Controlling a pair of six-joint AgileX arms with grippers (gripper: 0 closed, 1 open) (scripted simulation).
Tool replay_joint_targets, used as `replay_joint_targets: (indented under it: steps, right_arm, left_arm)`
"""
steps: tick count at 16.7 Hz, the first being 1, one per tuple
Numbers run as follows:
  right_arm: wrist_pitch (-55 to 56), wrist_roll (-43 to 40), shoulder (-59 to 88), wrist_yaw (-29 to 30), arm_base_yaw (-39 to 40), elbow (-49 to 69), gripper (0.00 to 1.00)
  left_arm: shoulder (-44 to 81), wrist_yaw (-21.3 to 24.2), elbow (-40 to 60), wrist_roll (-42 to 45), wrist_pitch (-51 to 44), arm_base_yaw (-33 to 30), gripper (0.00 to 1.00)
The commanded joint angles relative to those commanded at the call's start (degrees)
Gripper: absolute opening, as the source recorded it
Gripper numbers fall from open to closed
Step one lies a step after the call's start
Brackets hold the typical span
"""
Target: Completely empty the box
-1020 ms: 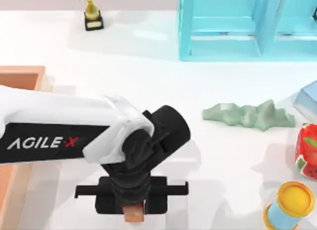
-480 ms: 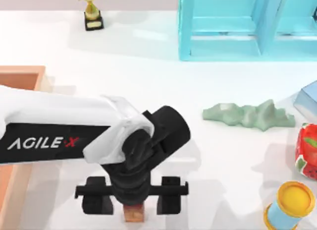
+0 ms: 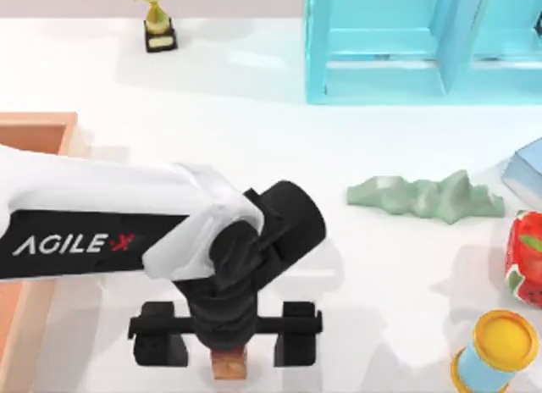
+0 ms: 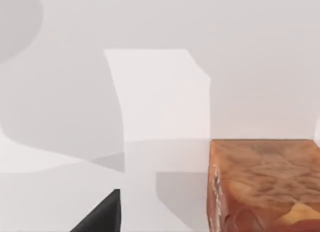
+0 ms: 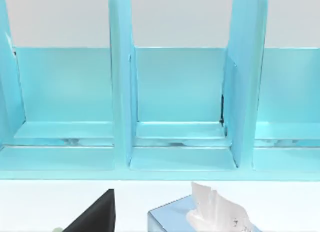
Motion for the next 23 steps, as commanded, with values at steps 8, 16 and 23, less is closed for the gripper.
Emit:
replay_joint_targets:
  steps: [8, 16, 23]
  right_arm:
    - [0.0, 0.0, 0.0, 0.0, 0.0, 0.0, 1.0]
    - [0.0, 0.0, 0.0, 0.0, 0.0, 0.0, 1.0]
    - [0.0, 0.0, 0.0, 0.0, 0.0, 0.0, 1.0]
  left_arm:
    - [-2.8, 0.24, 5.99, -0.32, -9.93, -0.28, 1.0]
    - [-6.69, -0.01, 11.54, -0.25, -18.25, -0.12, 1.0]
    - [-7.13, -0.25, 14.64, 3.53, -18.49, 3.32, 1.0]
